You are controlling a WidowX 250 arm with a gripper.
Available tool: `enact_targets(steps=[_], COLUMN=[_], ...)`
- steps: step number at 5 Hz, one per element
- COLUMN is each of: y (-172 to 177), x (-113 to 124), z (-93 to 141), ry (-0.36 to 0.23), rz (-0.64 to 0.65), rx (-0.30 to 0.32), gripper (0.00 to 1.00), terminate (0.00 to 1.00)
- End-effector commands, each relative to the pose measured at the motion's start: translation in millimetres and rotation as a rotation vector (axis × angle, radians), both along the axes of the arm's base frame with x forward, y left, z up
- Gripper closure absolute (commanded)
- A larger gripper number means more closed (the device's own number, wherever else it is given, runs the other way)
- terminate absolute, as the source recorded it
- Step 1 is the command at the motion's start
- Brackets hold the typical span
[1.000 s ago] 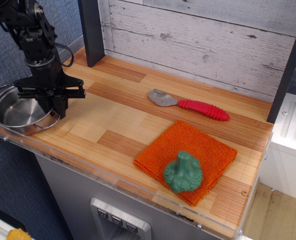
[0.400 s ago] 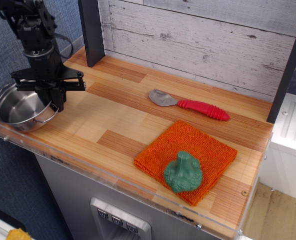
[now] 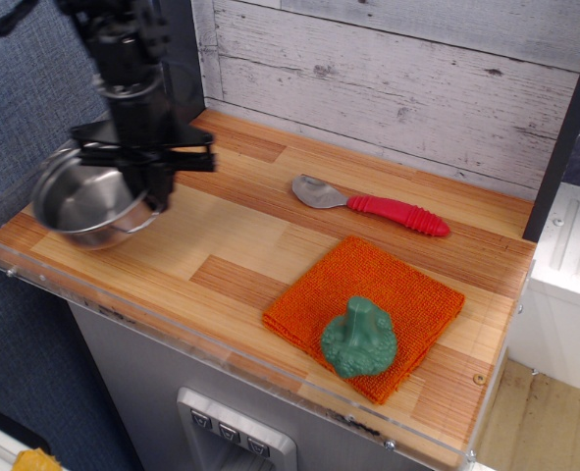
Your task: Place the pot to the left of the orange towel
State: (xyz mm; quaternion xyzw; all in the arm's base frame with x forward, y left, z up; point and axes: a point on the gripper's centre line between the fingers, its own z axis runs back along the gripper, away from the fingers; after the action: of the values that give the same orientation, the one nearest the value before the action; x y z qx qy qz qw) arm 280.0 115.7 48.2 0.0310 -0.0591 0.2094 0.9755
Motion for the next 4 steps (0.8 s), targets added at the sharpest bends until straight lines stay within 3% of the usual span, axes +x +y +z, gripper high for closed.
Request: enact_targets(steps=[1,3,4], y=[-34.5,-59.8,-71.6], x=[12.1,18.0,22.4], z=[16.3,14.2,10.0], ry=[-0.044,-0.129,-0.108], rz=[0.084,0.251,0.276], rx=[-0.083,-0.153,-0.135], gripper=[1.0,1.0,1.0], terminate=[0.0,0.0,0.0])
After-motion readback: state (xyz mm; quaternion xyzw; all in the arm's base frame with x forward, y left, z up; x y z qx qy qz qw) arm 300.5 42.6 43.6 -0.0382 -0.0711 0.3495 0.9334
